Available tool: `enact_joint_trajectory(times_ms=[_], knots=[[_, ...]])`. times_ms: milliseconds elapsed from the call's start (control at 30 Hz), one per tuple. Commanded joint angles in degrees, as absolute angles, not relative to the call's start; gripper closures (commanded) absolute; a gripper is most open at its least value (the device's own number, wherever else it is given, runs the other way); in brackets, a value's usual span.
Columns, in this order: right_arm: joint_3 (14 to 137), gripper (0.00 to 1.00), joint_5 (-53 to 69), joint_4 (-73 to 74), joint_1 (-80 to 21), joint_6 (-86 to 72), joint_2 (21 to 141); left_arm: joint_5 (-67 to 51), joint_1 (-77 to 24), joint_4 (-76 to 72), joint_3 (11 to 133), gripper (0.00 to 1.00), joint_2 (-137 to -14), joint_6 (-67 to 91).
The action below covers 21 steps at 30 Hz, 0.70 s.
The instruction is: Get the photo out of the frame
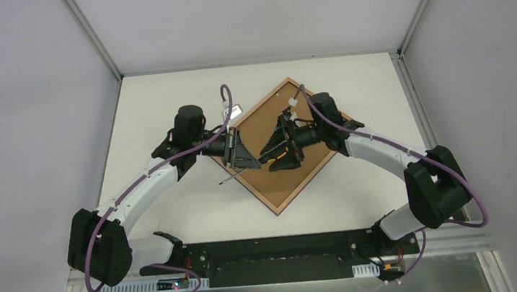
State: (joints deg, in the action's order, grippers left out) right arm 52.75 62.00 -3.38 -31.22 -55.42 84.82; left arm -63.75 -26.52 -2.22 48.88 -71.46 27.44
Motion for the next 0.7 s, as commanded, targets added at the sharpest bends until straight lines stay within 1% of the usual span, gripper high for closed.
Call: enact_joint_trajectory(times_ms=[0, 100, 133, 267, 300, 400, 433, 533, 567, 600, 633, 667], knots=[[55.34, 0.32, 62.69, -10.05, -31.39, -59.94, 85.74, -64.49, -26.19, -6.35, 49.77, 1.0, -71.37, 28.39], [56.63, 0.48, 63.56, -12.39, -31.59, -61.71, 87.12, -64.24, -26.17, -5.37, 50.07, 1.0, -71.79, 27.8], [56.96, 0.51, 63.7, -12.69, -31.78, -62.05, 87.46, -63.94, -26.19, -5.19, 50.09, 1.0, -71.93, 27.62], [57.54, 0.52, 63.97, -13.16, -32.57, -61.89, 87.77, -63.28, -26.19, -5.1, 50.31, 1.0, -72.54, 27.47], [57.59, 0.54, 63.91, -13.1, -32.57, -61.88, 87.83, -63.24, -26.19, -5.03, 50.37, 1.0, -72.75, 27.42], [57.83, 0.64, 64.27, -13.09, -32.83, -61.94, 88.17, -62.61, -26.19, -5.06, 50.35, 1.0, -72.96, 27.27], [57.72, 0.63, 64.37, -13.03, -32.87, -61.89, 88.17, -62.41, -26.13, -5.03, 50.24, 1.0, -72.97, 27.17], [57.02, 0.52, 64.44, -13.06, -32.96, -61.59, 87.67, -61.97, -26.06, -5.16, 50.06, 1.0, -73.04, 27.03], [56.82, 0.52, 64.5, -13.08, -32.91, -61.47, 87.54, -62.1, -26.02, -5.23, 50.08, 1.0, -73.04, 27.13], [56.72, 0.55, 64.59, -13.08, -32.92, -61.46, 87.57, -62.12, -26.02, -5.27, 50.07, 1.0, -73.06, 27.15], [56.77, 0.62, 64.6, -13.09, -32.93, -61.46, 87.64, -62.18, -26.02, -5.23, 49.95, 1.0, -73.06, 27.11], [56.92, 0.71, 64.74, -13.05, -32.94, -61.5, 87.83, -62.11, -26.03, -5.27, 49.86, 1.0, -73.04, 27.06]])
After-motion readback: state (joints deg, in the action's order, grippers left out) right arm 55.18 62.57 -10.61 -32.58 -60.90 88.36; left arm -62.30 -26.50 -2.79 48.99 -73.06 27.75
